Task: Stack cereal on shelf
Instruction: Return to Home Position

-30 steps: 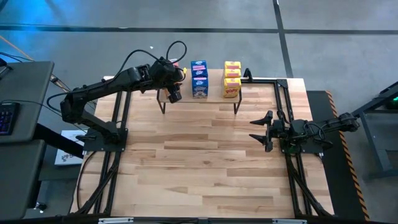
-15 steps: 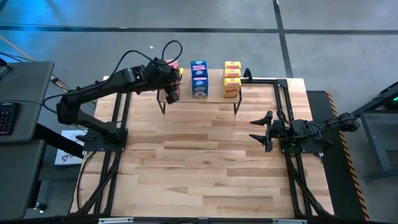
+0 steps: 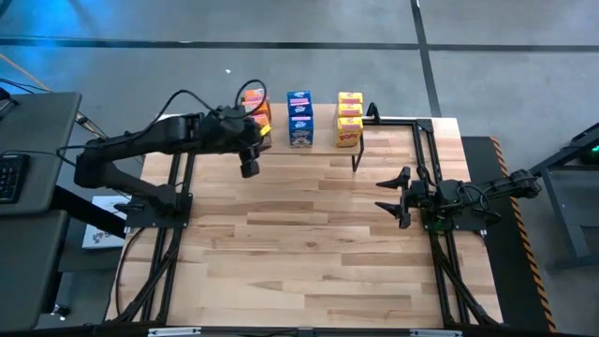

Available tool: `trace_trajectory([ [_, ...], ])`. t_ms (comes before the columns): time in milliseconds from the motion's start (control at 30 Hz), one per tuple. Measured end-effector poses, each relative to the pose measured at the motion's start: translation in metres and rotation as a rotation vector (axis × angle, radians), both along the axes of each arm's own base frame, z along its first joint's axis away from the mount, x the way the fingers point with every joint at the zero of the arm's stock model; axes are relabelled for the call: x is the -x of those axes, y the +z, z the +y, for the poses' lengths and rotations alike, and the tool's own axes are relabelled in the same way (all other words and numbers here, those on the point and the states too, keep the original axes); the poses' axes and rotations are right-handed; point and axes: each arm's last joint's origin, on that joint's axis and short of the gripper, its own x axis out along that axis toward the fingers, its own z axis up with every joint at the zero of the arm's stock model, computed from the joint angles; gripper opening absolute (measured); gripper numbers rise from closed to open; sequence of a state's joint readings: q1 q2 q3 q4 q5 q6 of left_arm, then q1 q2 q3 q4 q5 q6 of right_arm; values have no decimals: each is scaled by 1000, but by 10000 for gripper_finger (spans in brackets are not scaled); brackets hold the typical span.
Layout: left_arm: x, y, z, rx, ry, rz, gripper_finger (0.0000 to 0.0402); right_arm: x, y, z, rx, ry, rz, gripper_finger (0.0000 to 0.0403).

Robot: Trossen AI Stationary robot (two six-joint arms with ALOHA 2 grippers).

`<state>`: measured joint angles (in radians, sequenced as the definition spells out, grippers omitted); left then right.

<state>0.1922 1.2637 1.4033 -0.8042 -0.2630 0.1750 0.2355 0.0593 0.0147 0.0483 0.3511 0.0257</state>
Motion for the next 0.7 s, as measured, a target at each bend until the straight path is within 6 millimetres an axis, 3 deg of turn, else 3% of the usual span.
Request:
trace_trajectory([
  [100,11,3,-10,6,-22,-48,145,0,0,0,0,0,-1,279],
  [267,41,-10,-21,29,-24,-141,145,0,0,0,0,-1,0,279],
  [500,88,-39,-33,71,-97,-290,145,0,0,0,0,-4,-1,279],
  [700,117,-70,-41,84,-153,-408,145,0,0,0,0,-4,-1,279],
])
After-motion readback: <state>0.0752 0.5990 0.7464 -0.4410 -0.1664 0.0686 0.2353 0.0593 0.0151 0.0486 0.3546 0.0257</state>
